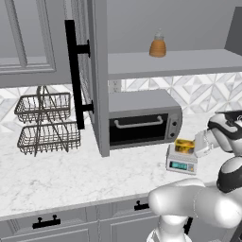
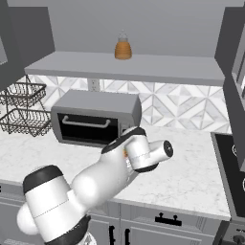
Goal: Pick the canned food and place it on the digital scale for weighing, and close the cabinet.
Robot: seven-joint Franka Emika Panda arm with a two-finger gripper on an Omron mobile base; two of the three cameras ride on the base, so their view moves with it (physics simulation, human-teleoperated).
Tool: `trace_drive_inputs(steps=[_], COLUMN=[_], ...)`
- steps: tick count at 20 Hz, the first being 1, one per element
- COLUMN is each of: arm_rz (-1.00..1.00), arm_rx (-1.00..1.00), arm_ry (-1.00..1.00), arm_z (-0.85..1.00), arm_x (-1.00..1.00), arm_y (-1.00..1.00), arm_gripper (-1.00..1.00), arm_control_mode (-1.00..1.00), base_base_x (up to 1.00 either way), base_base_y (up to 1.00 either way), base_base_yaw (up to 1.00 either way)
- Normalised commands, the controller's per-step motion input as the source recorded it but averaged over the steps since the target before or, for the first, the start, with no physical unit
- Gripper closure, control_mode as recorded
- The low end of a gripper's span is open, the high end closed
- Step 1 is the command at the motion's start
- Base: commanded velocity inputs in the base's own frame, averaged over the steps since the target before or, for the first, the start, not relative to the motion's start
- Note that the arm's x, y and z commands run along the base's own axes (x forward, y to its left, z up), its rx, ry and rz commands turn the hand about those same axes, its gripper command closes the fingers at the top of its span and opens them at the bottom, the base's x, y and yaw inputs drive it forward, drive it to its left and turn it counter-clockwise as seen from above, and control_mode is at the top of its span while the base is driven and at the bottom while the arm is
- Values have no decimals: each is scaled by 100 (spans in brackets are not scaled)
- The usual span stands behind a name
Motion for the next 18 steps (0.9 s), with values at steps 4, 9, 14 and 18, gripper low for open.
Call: trace_drive_inputs(steps=[4,9,14,18], arm_rz=[0,0,0,0], arm_rx=[0,0,0,0], arm_ry=[0,0,0,-1], arm_z=[-28,-28,-17,0], arm_x=[19,21,3,-5], arm_y=[-2,0,0,0], arm_gripper=[100,100,-100,-100], arm_control_mode=[-100,-100,-100,-100], base_base_x=[0,0,0,0], base_base_y=[0,0,0,0], base_base_yaw=[0,0,0,0])
